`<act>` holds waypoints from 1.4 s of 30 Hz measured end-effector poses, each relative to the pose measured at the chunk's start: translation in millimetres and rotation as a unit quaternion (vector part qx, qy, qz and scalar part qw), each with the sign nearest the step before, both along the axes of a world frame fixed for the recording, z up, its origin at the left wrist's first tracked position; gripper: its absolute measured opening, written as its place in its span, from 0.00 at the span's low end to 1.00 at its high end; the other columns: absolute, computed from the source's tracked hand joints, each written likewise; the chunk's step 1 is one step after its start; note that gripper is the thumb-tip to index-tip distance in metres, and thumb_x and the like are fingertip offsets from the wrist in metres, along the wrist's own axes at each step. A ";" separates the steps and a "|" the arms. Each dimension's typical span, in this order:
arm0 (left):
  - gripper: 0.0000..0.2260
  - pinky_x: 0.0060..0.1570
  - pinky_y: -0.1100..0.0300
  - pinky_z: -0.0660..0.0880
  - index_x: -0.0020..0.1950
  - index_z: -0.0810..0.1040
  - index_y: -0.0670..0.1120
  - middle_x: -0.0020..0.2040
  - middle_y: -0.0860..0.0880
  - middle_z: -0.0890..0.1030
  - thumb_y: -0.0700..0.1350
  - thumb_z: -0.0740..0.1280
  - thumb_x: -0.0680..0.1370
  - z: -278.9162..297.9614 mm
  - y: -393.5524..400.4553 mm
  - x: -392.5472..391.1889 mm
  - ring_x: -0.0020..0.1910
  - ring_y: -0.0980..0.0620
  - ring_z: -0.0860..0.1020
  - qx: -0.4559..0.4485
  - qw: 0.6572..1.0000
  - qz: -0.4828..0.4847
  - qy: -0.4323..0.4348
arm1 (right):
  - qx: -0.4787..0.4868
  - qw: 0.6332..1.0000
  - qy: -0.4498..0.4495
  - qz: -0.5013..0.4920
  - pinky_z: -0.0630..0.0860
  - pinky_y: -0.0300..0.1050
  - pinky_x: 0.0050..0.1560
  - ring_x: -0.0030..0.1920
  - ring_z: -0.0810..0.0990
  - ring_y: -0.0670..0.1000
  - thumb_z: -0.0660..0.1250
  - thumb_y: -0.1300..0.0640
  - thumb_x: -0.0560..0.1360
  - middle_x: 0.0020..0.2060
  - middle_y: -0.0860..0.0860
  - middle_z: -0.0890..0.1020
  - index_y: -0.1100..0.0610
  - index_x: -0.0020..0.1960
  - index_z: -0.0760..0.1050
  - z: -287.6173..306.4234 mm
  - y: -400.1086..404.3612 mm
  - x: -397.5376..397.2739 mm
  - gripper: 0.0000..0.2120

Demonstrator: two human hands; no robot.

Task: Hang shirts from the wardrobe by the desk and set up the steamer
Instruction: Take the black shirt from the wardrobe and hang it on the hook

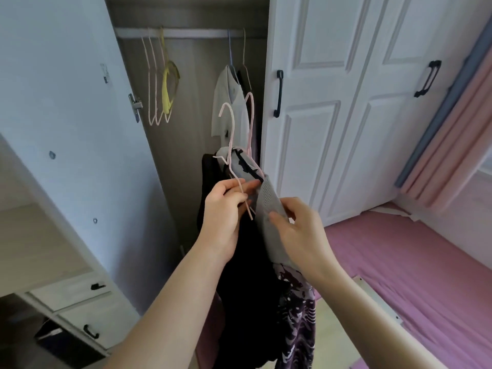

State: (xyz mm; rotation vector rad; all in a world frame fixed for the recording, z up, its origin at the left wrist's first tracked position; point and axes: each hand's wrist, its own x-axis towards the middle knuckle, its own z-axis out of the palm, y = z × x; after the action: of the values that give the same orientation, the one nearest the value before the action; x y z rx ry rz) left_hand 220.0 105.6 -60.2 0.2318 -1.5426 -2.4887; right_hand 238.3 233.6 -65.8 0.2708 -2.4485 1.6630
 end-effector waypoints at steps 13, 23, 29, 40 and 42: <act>0.14 0.57 0.57 0.78 0.63 0.77 0.38 0.60 0.42 0.81 0.32 0.58 0.80 -31.6 13.2 119.3 0.59 0.48 0.80 0.124 0.984 -0.123 -0.035 | 0.034 0.999 0.012 0.013 0.72 0.40 0.41 0.40 0.75 0.46 0.67 0.63 0.74 0.38 0.48 0.78 0.56 0.42 0.77 -43.9 31.5 128.4 0.04; 0.17 0.59 0.55 0.77 0.66 0.73 0.37 0.59 0.41 0.81 0.29 0.58 0.79 -45.8 20.9 199.9 0.59 0.45 0.80 0.206 0.967 -0.137 -0.065 | 0.090 0.994 0.060 0.005 0.72 0.35 0.41 0.42 0.76 0.45 0.68 0.64 0.74 0.42 0.44 0.78 0.56 0.45 0.79 -70.8 49.4 200.9 0.05; 0.16 0.51 0.59 0.79 0.64 0.75 0.39 0.52 0.44 0.84 0.31 0.63 0.77 -46.5 4.8 235.9 0.54 0.48 0.83 0.071 0.989 -0.120 -0.045 | 0.082 0.993 0.089 -0.005 0.72 0.38 0.39 0.41 0.76 0.47 0.69 0.66 0.72 0.41 0.46 0.78 0.56 0.44 0.79 -76.5 33.2 238.6 0.05; 0.11 0.52 0.57 0.79 0.58 0.79 0.39 0.50 0.40 0.84 0.41 0.63 0.79 -54.1 -40.8 332.7 0.53 0.44 0.83 0.051 0.982 -0.170 -0.065 | 0.087 0.987 0.133 -0.007 0.74 0.48 0.37 0.39 0.77 0.51 0.69 0.65 0.69 0.39 0.50 0.79 0.59 0.43 0.79 -89.4 9.0 335.6 0.04; 0.10 0.50 0.57 0.80 0.56 0.79 0.39 0.50 0.39 0.84 0.40 0.64 0.78 -52.5 -46.0 351.9 0.52 0.44 0.83 0.061 0.981 -0.167 -0.071 | 0.084 0.987 0.135 -0.014 0.74 0.48 0.37 0.39 0.78 0.51 0.70 0.65 0.68 0.39 0.50 0.79 0.58 0.42 0.79 -88.9 3.8 353.7 0.04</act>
State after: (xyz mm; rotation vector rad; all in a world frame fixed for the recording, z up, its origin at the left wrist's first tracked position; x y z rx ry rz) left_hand 571.9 59.6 -112.7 0.1837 -1.5995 -2.8885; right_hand 592.0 237.4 -154.7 0.4507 -2.3743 1.3134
